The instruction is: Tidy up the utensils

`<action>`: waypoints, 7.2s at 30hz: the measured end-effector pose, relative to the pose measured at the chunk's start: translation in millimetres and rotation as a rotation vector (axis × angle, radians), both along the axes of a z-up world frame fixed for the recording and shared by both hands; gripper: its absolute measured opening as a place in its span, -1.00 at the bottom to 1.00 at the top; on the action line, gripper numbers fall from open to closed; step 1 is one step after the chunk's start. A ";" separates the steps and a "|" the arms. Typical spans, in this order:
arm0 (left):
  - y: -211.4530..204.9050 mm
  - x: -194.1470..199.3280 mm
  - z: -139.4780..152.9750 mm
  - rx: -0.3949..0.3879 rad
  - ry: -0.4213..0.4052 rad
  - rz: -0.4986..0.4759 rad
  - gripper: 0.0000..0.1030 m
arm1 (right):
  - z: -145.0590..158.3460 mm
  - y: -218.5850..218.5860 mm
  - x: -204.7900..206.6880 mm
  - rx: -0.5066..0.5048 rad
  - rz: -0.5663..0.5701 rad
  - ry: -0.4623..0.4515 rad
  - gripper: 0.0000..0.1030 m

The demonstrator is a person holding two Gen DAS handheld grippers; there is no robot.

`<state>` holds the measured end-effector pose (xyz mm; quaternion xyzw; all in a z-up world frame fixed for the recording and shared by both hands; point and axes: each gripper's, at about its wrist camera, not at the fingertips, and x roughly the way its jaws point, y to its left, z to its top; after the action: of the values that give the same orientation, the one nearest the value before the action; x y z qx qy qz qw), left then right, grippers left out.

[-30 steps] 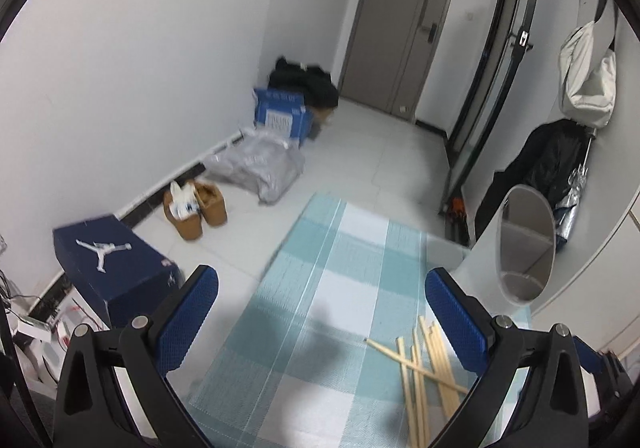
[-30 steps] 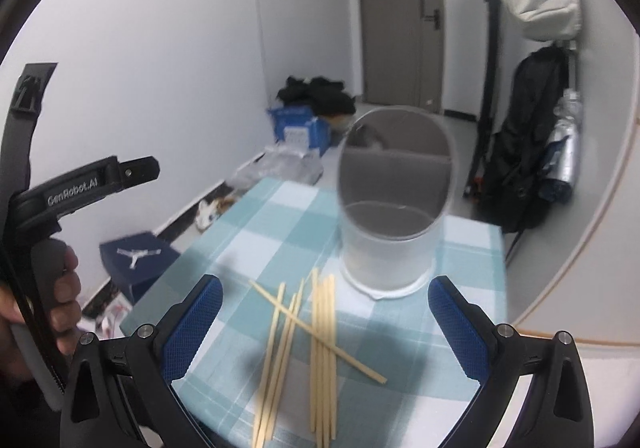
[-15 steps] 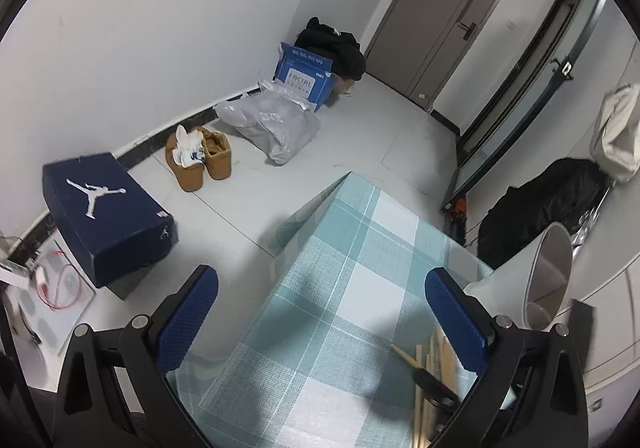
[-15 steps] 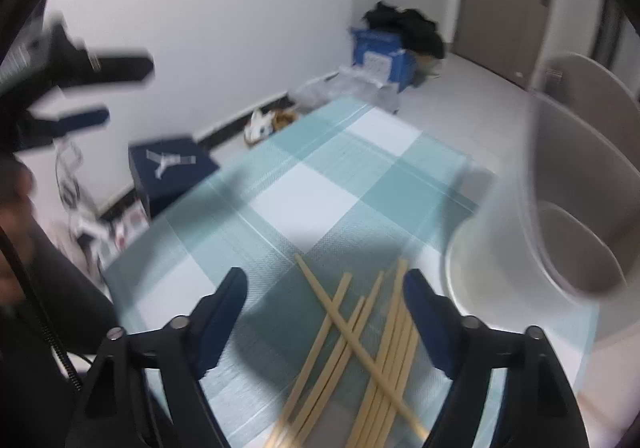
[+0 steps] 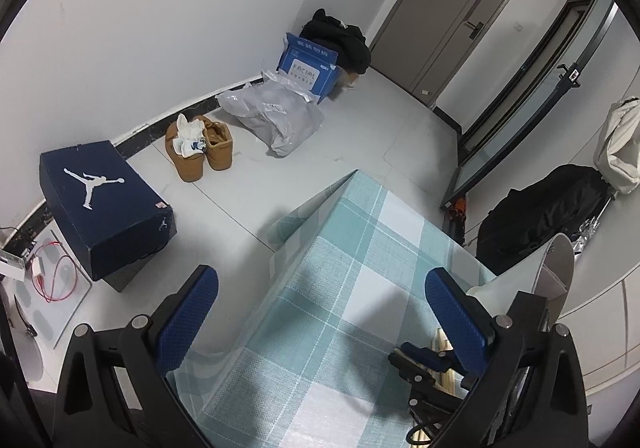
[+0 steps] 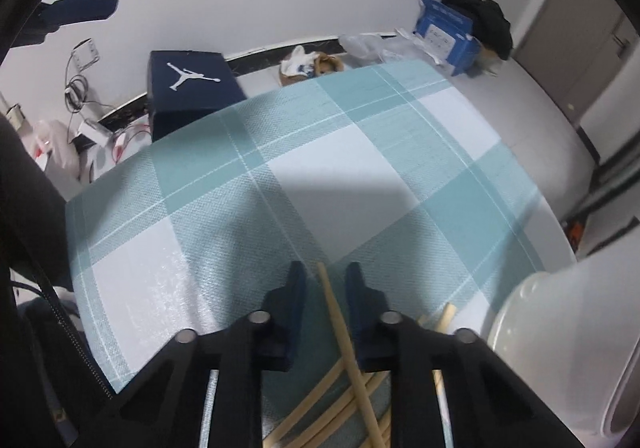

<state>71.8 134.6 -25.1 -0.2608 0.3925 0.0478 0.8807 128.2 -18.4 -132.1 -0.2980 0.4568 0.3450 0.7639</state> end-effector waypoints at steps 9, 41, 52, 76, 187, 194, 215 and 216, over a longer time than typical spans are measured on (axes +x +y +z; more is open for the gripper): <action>-1.9 2.5 -0.2 -0.019 0.010 -0.032 0.97 | 22.3 -15.1 3.7 0.072 -0.083 -0.039 -0.93; -126.0 15.5 -57.0 0.253 0.304 -0.292 0.97 | 103.3 -211.4 -32.2 0.614 -0.554 -0.109 -0.93; -142.2 31.0 -76.6 0.342 0.392 -0.288 0.97 | 102.7 -228.1 -39.7 0.641 -0.554 -0.121 -0.93; -159.2 41.5 -64.6 0.255 0.332 -0.319 -0.94 | 109.9 -235.2 -33.0 0.668 -0.545 -0.113 -0.93; -161.5 118.4 124.6 -0.033 -0.281 -0.387 -0.95 | 243.6 -195.7 81.9 0.551 -0.441 -0.430 -0.93; -167.7 113.1 111.5 -0.005 -0.278 -0.434 -0.95 | 218.2 -180.7 81.4 0.467 -0.367 -0.409 -0.93; -150.7 90.3 86.4 0.048 -0.114 -0.478 -0.27 | 177.1 -201.8 63.1 0.502 -0.474 -0.294 -0.41; -148.6 88.8 84.1 0.052 -0.111 -0.471 -0.22 | 178.0 -203.5 59.3 0.503 -0.485 -0.296 -0.38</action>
<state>160.5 -14.0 59.0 -0.1414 0.3919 -0.1631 0.8943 187.6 -222.0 45.9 -0.0311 0.2995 0.2088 0.9304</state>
